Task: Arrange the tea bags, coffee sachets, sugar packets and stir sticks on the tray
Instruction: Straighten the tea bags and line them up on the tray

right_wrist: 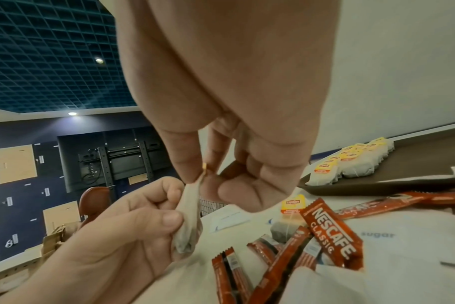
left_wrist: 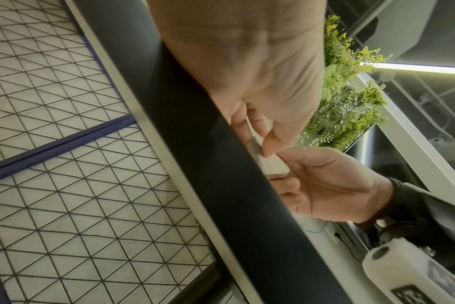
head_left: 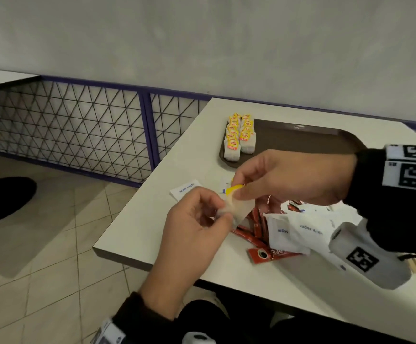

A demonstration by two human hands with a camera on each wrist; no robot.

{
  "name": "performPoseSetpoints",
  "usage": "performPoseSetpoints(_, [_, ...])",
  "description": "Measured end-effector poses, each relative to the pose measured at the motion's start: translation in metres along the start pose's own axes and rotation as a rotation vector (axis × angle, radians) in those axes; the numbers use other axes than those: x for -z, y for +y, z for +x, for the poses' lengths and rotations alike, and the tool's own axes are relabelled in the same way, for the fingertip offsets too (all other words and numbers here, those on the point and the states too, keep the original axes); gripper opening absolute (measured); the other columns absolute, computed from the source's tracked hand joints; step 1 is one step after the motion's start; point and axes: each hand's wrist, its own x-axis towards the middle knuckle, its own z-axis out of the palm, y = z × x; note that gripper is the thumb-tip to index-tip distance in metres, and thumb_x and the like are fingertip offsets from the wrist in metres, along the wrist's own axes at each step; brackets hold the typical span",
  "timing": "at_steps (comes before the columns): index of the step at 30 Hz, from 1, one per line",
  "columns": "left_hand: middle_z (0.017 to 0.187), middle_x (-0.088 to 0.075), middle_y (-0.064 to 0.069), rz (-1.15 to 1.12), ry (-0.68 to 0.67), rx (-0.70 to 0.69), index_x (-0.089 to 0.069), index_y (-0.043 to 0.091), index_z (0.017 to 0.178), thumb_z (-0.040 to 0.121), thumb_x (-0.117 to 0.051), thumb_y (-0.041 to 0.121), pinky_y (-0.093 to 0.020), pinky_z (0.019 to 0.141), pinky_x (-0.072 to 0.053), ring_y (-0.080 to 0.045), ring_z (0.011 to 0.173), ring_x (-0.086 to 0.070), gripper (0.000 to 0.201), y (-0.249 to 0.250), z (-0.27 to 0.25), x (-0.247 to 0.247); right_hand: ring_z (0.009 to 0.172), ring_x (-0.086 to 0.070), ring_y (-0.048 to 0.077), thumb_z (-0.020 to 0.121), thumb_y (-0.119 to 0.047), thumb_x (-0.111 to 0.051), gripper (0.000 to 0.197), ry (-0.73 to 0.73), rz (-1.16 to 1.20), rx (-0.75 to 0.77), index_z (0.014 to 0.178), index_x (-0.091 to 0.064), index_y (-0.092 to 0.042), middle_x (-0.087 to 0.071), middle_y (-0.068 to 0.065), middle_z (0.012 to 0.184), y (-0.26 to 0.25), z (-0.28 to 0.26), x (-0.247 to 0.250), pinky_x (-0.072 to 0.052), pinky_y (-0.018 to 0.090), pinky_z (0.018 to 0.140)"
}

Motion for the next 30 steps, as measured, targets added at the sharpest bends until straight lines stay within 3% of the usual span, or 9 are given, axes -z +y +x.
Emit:
performPoseSetpoints(3, [0.081, -0.067, -0.008, -0.050, 0.017, 0.026, -0.061, 0.013, 0.090, 0.078, -0.076, -0.010, -0.027, 0.071, -0.053, -0.018, 0.074, -0.063, 0.030, 0.002, 0.002, 0.002, 0.057, -0.052, 0.015, 0.092, -0.021, -0.074, 0.013, 0.071, 0.027, 0.037, 0.091, -0.077, -0.008, -0.062, 0.007, 0.069, 0.000, -0.005, -0.002, -0.044, 0.028, 0.054])
performPoseSetpoints(9, [0.087, -0.074, -0.007, -0.041, -0.046, 0.032, -0.071, 0.018, 0.107, 0.087, -0.072, -0.002, -0.034, 0.083, -0.056, -0.027, 0.087, -0.069, 0.028, 0.004, 0.001, 0.003, 0.054, -0.047, 0.015, 0.093, -0.018, -0.072, 0.013, 0.133, 0.174, 0.067, 0.091, -0.078, -0.006, -0.057, 0.010, 0.068, 0.000, -0.008, -0.008, -0.042, 0.027, 0.054])
performPoseSetpoints(14, [0.090, -0.078, -0.001, -0.023, -0.065, 0.007, -0.079, 0.017, 0.098, 0.093, -0.069, 0.010, -0.038, 0.086, -0.058, -0.024, 0.090, -0.072, 0.014, 0.003, 0.001, 0.006, 0.058, -0.047, 0.016, 0.093, -0.011, -0.070, 0.011, 0.200, 0.298, 0.014, 0.090, -0.074, -0.001, -0.057, 0.006, 0.067, 0.003, -0.002, -0.009, -0.043, 0.028, 0.055])
performPoseSetpoints(20, [0.095, -0.078, 0.004, -0.026, -0.087, 0.004, -0.080, 0.019, 0.100, 0.091, -0.071, 0.014, -0.028, 0.087, -0.058, -0.016, 0.095, -0.072, 0.014, 0.001, 0.002, 0.009, 0.060, -0.055, 0.016, 0.093, -0.005, -0.069, 0.007, 0.193, 0.369, 0.023, 0.092, -0.074, -0.001, -0.064, 0.007, 0.068, 0.010, -0.001, -0.010, -0.046, 0.025, 0.056])
performPoseSetpoints(24, [0.093, -0.078, 0.001, -0.046, -0.093, -0.050, -0.081, 0.019, 0.097, 0.088, -0.072, 0.010, -0.025, 0.084, -0.057, -0.016, 0.092, -0.071, 0.015, -0.001, 0.002, 0.010, 0.058, -0.054, 0.014, 0.092, -0.010, -0.072, 0.010, 0.190, 0.283, 0.046, 0.092, -0.075, -0.001, -0.064, 0.006, 0.067, 0.011, -0.002, -0.011, -0.045, 0.025, 0.056])
performPoseSetpoints(27, [0.092, -0.078, 0.001, -0.064, -0.094, -0.081, -0.080, 0.021, 0.095, 0.083, -0.072, 0.019, -0.022, 0.082, -0.056, -0.015, 0.090, -0.071, 0.015, 0.001, 0.001, 0.009, 0.054, -0.054, 0.013, 0.093, -0.015, -0.072, 0.012, 0.209, 0.112, 0.073, 0.093, -0.074, -0.004, -0.066, 0.009, 0.069, 0.011, -0.004, -0.013, -0.043, 0.018, 0.048])
performPoseSetpoints(30, [0.091, -0.078, 0.001, -0.066, -0.095, -0.099, -0.080, 0.021, 0.094, 0.081, -0.071, 0.023, -0.022, 0.080, -0.056, -0.012, 0.089, -0.071, 0.016, 0.001, 0.000, 0.009, 0.057, -0.058, 0.011, 0.095, -0.019, -0.070, 0.009, 0.202, -0.014, 0.112, 0.093, -0.073, -0.011, -0.070, 0.004, 0.070, 0.011, -0.004, -0.013, -0.048, 0.026, 0.056])
